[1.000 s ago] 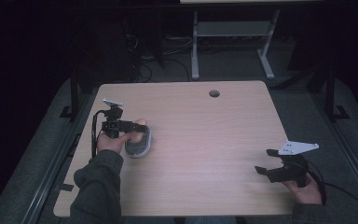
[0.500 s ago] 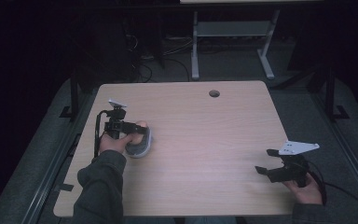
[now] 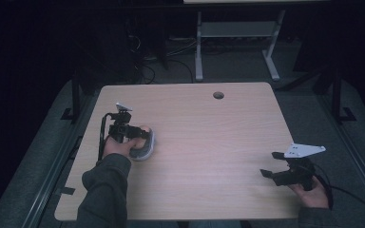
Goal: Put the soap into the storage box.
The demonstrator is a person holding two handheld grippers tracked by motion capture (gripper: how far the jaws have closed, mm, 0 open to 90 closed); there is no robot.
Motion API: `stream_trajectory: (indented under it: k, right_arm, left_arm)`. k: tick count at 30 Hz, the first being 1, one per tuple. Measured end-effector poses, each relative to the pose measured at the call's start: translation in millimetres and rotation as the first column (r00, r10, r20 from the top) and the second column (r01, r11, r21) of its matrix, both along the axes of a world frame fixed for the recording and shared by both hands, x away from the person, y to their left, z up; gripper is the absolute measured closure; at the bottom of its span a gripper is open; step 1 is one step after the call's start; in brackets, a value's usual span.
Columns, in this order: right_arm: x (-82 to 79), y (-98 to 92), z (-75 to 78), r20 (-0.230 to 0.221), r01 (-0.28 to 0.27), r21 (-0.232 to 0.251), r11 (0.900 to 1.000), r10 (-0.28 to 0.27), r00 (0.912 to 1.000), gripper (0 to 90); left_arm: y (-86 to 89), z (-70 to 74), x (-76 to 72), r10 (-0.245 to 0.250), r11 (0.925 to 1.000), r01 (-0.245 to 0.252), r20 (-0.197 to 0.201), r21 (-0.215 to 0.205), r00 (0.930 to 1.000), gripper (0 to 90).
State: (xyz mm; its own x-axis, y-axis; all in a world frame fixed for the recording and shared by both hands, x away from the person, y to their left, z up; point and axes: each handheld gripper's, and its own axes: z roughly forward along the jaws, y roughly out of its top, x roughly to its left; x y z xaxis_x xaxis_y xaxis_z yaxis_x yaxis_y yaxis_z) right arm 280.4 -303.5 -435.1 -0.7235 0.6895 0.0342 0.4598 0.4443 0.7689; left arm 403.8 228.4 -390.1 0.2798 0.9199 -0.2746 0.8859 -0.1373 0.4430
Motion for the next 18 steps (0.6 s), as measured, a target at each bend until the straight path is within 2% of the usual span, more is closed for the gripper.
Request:
stream_trajectory:
  k: [8, 9, 18]
  right_arm:
    - [0.1, -0.2, -0.5, -0.005, -0.001, 0.002, 1.000, 0.001, 1.0000, 17.1]
    - [-0.2, -0.1, -0.2, -0.004, 0.001, 0.002, 1.000, -0.001, 1.0000, 17.1]
    - [-0.4, 0.0, -0.1, -0.004, -0.001, 0.005, 1.000, 0.001, 1.0000, 17.1]
  left_arm:
    - [-3.1, -6.9, -0.9, 0.010, 0.9992, -0.010, -0.012, 0.038, 0.9999, 32.2]
    - [-4.2, -7.5, -1.1, 0.018, 0.9981, -0.017, -0.009, 0.059, 0.9998, 32.2]
    - [-5.7, -7.6, -0.7, 0.041, 0.9960, -0.040, -0.010, 0.080, 0.9991, 32.0]
